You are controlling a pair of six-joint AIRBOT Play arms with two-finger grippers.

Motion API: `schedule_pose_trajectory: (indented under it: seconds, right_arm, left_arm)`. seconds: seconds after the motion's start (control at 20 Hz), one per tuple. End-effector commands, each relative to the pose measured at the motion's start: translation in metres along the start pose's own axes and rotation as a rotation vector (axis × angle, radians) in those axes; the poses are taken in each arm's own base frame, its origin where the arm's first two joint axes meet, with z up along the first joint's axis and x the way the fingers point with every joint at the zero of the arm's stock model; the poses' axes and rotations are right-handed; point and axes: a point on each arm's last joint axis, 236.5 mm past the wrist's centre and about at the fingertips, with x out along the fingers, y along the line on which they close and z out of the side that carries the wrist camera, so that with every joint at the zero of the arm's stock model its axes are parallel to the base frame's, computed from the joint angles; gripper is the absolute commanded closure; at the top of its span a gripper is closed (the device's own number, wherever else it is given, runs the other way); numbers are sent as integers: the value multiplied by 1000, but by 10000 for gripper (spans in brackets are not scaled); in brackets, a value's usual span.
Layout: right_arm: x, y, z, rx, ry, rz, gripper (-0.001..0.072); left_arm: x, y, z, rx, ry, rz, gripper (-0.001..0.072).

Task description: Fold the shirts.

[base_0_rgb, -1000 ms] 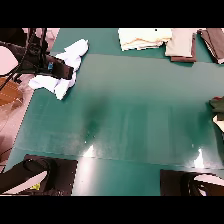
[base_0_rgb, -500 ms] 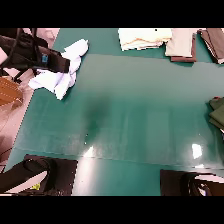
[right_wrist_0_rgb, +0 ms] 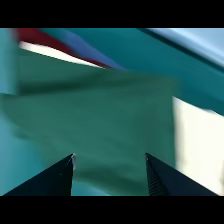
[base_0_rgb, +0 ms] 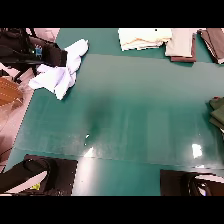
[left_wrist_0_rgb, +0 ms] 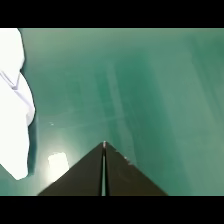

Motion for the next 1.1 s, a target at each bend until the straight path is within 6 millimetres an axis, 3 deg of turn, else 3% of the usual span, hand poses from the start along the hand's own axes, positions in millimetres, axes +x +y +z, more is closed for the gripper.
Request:
schedule_pose_trajectory:
  seconds: [0.0,0.05,0.15,0.25,0.35,0.45,0.55,0.6,0.65,0.7,0.8,0.85,1.05]
  right_arm:
    - [-56,187,5,-130,-167,665,218]
    - [-75,241,-18,-190,-159,827,238]
    - [-101,323,-84,-356,-95,1021,239]
    - [-130,392,-187,-563,35,1177,238]
    - [-169,440,-295,-780,126,1348,238]
    - [-207,457,-398,-982,216,1507,239]
    - [-224,445,-485,-1211,286,1575,239]
    - [-225,437,-515,-1300,302,1564,239]
    - [-221,429,-540,-1390,302,1532,239]
    - [-214,423,-556,-1473,282,1489,307]
    - [-206,416,-572,-1566,252,1437,660]
    - [-206,414,-577,-1584,251,1433,689]
    - [-210,412,-581,-1583,264,1447,688]
  left_arm:
    - [-1,-8,-6,-11,26,-35,676]
    - [-1,-8,-6,-11,26,-34,676]
    - [-1,-8,-8,-11,33,-34,676]
    - [-1,-8,-9,-11,37,-34,676]
    - [-1,-8,-8,-10,36,-34,675]
    - [-1,-8,-8,-10,36,-34,676]
    - [-1,-8,-8,-10,35,-34,676]
    - [-1,-8,-8,-10,35,-34,676]
    - [-1,-8,-8,-10,33,-34,676]
    - [-1,-8,-8,-10,33,-34,676]
    - [-1,-8,-8,-10,33,-34,676]
    - [-1,-8,-8,-10,33,-34,676]
    - [-1,-8,-7,-10,33,-34,676]
